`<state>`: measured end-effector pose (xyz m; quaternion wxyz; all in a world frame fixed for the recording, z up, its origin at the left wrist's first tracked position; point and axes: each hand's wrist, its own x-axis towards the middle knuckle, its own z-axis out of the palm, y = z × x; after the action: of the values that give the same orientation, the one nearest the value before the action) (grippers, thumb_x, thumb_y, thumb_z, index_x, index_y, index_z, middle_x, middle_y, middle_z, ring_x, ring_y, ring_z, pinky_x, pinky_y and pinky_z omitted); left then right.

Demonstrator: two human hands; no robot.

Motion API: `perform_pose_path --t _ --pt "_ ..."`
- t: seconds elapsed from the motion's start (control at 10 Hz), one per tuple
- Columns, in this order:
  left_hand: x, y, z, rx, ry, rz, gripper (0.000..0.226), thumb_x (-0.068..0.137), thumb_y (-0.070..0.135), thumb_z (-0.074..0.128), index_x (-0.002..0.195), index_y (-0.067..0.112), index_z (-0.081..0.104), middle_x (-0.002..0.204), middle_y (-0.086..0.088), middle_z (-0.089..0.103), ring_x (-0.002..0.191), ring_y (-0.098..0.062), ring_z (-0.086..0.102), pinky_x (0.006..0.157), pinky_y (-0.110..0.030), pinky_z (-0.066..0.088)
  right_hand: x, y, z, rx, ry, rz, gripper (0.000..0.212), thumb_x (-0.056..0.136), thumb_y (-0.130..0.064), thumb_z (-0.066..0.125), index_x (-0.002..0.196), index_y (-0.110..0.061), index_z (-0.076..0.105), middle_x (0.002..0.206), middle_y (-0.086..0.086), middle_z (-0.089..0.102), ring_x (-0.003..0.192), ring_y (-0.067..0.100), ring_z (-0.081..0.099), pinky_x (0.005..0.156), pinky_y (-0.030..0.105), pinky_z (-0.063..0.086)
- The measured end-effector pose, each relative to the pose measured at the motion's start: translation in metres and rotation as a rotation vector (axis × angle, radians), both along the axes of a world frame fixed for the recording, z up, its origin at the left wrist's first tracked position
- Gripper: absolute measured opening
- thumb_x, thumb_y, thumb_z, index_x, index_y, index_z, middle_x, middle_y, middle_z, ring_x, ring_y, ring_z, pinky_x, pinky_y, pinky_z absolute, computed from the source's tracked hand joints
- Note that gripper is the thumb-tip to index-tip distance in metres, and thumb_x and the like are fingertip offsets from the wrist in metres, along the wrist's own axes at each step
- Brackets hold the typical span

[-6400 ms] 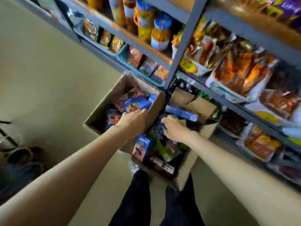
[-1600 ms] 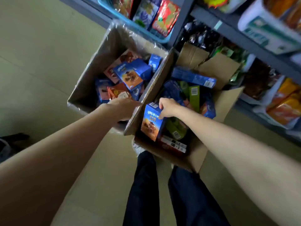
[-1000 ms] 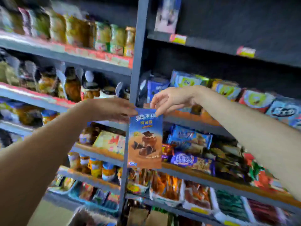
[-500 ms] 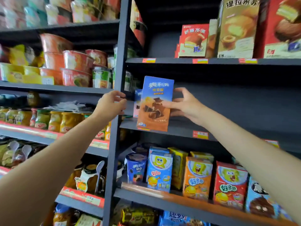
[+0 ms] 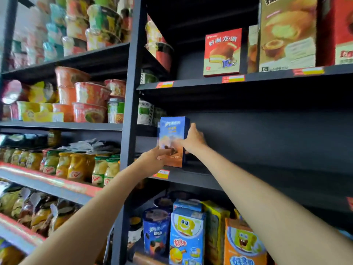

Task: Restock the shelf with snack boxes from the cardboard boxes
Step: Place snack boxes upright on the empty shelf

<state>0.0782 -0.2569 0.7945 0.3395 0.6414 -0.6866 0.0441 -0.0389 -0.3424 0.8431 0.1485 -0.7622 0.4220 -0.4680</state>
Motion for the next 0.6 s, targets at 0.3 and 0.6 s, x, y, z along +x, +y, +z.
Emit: perform_pose_path --t 0.3,0.6 --pt "0.002 -0.025 0.013 0.148 -0.079 0.060 0.048 0.099 0.023 0.041 0.145 0.015 0.030 0.152 -0.008 0.027 0.140 -0.024 0.026 0.112 -0.030 0.018 0.034 -0.020 -0.009 -0.045 0.050 -0.032 0.069 0.084 -0.028 0.069 0.134 -0.009 0.026 0.135 0.019 0.031 0.118 0.039 0.045 0.092 0.044 0.045" --pt "0.028 -0.067 0.018 0.251 -0.257 0.175 0.050 0.098 0.014 0.038 0.146 0.020 0.027 0.154 -0.005 0.023 0.139 -0.024 0.028 0.111 -0.030 0.023 0.028 -0.043 -0.022 -0.195 0.544 -0.016 0.043 0.090 0.003 0.045 0.132 -0.006 0.044 0.124 0.013 0.035 0.092 0.029 0.049 0.080 0.036 0.045"
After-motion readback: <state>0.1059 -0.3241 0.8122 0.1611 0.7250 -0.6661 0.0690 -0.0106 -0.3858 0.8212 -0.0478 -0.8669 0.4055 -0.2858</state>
